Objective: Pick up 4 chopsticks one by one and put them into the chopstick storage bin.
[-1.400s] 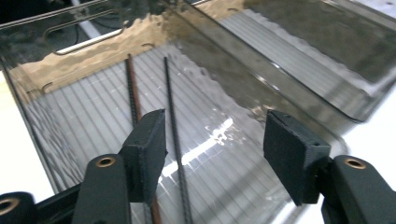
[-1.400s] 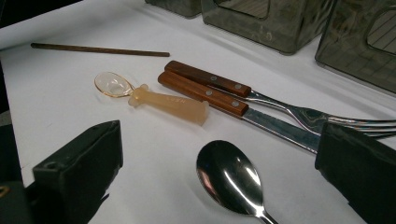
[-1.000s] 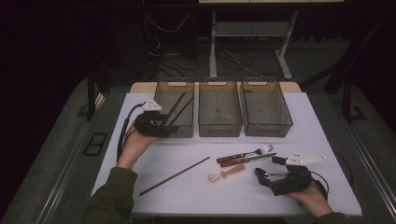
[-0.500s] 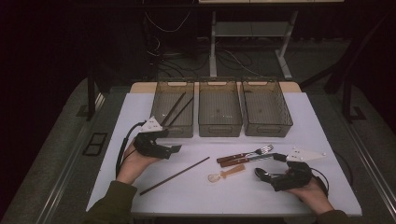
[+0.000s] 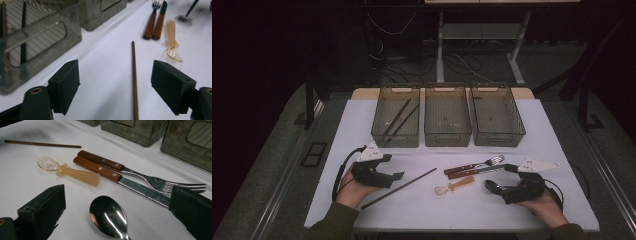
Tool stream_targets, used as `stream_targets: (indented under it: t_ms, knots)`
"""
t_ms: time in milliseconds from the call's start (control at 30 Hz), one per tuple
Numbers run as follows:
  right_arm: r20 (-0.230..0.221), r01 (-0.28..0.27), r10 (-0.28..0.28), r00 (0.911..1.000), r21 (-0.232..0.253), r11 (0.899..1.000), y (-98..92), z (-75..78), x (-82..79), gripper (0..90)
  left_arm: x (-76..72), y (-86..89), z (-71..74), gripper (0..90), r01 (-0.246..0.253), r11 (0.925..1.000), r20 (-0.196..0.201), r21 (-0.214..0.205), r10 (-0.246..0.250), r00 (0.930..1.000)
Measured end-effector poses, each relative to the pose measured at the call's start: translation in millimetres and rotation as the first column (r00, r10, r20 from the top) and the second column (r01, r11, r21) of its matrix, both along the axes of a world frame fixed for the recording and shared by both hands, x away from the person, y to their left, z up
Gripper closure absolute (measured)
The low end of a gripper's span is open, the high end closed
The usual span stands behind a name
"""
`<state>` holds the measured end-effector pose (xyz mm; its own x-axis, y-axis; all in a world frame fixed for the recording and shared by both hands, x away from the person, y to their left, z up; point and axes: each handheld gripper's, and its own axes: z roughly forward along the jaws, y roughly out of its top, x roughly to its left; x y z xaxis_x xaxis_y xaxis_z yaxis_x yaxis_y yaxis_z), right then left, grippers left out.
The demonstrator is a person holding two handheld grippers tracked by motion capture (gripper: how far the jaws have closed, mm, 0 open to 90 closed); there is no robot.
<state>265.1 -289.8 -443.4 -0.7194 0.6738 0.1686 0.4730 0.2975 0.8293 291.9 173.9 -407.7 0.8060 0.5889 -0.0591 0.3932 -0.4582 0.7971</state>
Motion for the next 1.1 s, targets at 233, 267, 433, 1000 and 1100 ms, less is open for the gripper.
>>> stream_targets:
  t_ms: [233, 267, 433, 1000, 1100]
  knots:
    - [-0.002, 0.004, -0.004, 1.0000, -0.001, 1.000, 0.0, -0.6, 0.0, 1.1, -14.6, 3.7, -5.2, 33.7, 0.018, 0.9998, -0.005, 0.010, -0.018, 0.9998]
    - [-0.002, 0.004, -0.004, 1.0000, -0.002, 1.000, 0.0, -0.6, -0.1, 1.1, -16.4, 4.2, -6.3, 34.7, 0.019, 0.9997, -0.010, 0.012, -0.019, 0.9998]
    - [0.000, 0.002, -0.002, 1.0000, -0.004, 1.000, 0.8, -0.5, -1.0, 1.1, -24.1, 7.2, -11.1, 43.9, 0.025, 0.9994, -0.024, 0.022, -0.025, 0.9994]
    - [0.001, 0.003, -0.003, 1.0000, -0.007, 1.000, 0.9, 0.2, -2.3, 1.1, -24.8, 3.9, -28.9, 73.9, 0.089, 0.9903, -0.103, 0.106, -0.078, 0.9916]
    - [0.001, 0.002, -0.002, 1.0000, -0.005, 1.000, 1.3, 0.2, -2.4, 1.1, -23.9, 2.7, -32.1, 75.5, 0.090, 0.9883, -0.110, 0.123, -0.076, 0.9909]
